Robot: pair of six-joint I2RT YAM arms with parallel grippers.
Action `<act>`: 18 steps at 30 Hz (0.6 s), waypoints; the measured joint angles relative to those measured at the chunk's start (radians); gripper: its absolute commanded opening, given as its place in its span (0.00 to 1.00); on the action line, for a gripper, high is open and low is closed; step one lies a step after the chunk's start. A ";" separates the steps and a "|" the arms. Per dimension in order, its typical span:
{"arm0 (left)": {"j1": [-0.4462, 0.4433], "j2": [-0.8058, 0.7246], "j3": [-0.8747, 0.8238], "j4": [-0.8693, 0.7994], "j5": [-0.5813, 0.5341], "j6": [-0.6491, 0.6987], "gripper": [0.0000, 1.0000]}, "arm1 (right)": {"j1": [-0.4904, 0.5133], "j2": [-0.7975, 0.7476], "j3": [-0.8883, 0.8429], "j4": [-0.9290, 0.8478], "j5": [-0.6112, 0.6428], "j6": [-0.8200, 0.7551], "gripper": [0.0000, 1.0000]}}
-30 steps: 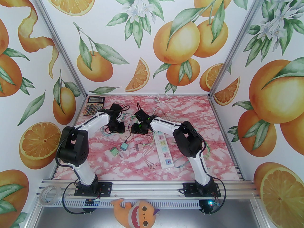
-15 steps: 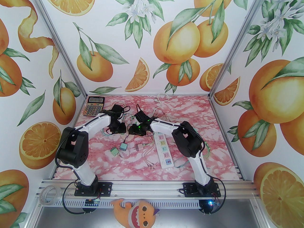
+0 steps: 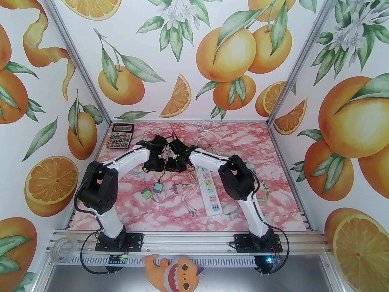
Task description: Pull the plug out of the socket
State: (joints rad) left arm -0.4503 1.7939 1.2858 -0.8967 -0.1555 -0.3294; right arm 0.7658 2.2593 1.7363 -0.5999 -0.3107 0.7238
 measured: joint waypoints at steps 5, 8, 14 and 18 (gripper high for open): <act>-0.008 0.000 0.003 -0.001 -0.014 0.006 0.14 | 0.001 0.002 0.009 -0.013 0.005 -0.004 0.30; 0.010 0.000 0.004 -0.002 0.018 0.005 0.14 | 0.004 0.006 0.021 -0.027 0.016 -0.010 0.30; 0.129 -0.010 -0.006 0.002 0.224 -0.012 0.14 | 0.020 0.006 0.027 -0.034 0.058 -0.019 0.29; 0.153 -0.010 -0.007 -0.003 0.272 -0.011 0.14 | 0.024 0.005 0.026 -0.034 0.071 -0.024 0.29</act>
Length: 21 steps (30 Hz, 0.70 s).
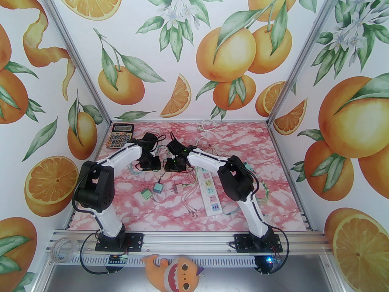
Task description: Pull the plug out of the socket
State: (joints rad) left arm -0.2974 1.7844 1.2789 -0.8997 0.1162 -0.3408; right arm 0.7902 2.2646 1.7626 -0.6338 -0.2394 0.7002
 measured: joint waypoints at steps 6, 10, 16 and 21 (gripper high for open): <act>-0.035 0.000 0.000 -0.005 -0.060 0.002 0.14 | 0.002 0.000 0.000 -0.001 0.005 -0.003 0.28; -0.111 0.000 0.008 -0.019 -0.195 0.004 0.14 | 0.005 0.000 0.005 -0.006 0.012 -0.010 0.28; -0.141 -0.007 0.013 -0.027 -0.254 0.007 0.13 | 0.006 0.000 0.007 -0.011 0.016 -0.011 0.28; -0.138 -0.015 0.013 -0.030 -0.245 0.007 0.13 | 0.008 0.000 0.010 -0.015 0.024 -0.011 0.28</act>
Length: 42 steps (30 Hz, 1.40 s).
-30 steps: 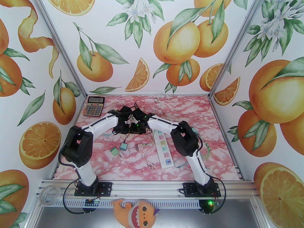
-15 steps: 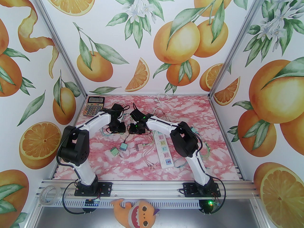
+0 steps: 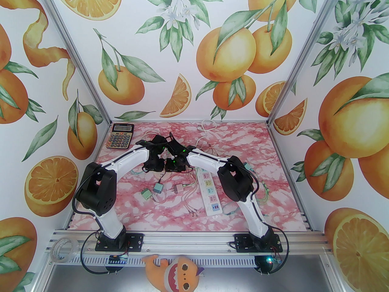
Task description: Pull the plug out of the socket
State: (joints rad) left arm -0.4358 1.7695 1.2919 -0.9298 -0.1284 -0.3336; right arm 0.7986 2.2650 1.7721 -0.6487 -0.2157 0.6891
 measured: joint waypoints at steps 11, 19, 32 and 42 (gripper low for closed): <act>0.142 -0.080 0.010 -0.071 0.095 0.020 0.15 | 0.004 0.000 0.006 -0.007 0.017 -0.003 0.28; 0.265 -0.138 0.010 -0.076 0.149 0.029 0.16 | -0.002 -0.002 0.006 -0.007 0.014 -0.019 0.38; 0.386 0.001 0.037 0.062 0.158 0.064 0.17 | -0.008 -0.129 -0.035 -0.048 0.008 -0.088 0.66; 0.311 0.155 0.140 0.069 -0.079 0.136 0.22 | -0.009 -0.315 -0.146 0.017 -0.010 -0.086 0.77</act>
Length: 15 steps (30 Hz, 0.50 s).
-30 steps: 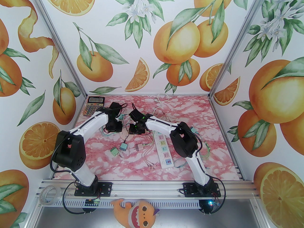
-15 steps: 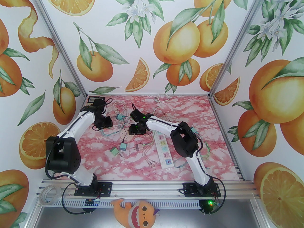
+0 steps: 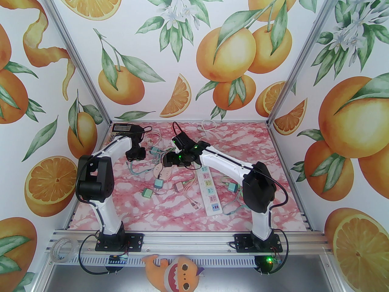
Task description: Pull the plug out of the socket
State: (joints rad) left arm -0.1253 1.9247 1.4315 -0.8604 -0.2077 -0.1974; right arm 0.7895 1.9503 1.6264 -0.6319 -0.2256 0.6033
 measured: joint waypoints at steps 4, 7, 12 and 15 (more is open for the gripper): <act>-0.032 0.039 0.006 0.000 -0.032 0.003 0.25 | -0.005 0.000 -0.036 0.005 -0.016 0.005 0.76; -0.046 0.047 0.006 0.001 -0.027 -0.005 0.31 | -0.006 0.006 -0.043 0.006 -0.028 0.011 0.74; -0.060 0.045 0.003 0.005 -0.004 -0.022 0.45 | 0.003 0.033 -0.063 0.015 -0.071 0.024 0.74; -0.065 0.035 -0.007 0.006 0.010 -0.033 0.57 | 0.024 0.054 -0.067 0.033 -0.096 0.028 0.74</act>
State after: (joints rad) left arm -0.1905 1.9598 1.4242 -0.8547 -0.1978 -0.2306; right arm 0.8131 2.0041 1.5593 -0.5991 -0.3214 0.6312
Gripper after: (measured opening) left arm 0.513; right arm 0.738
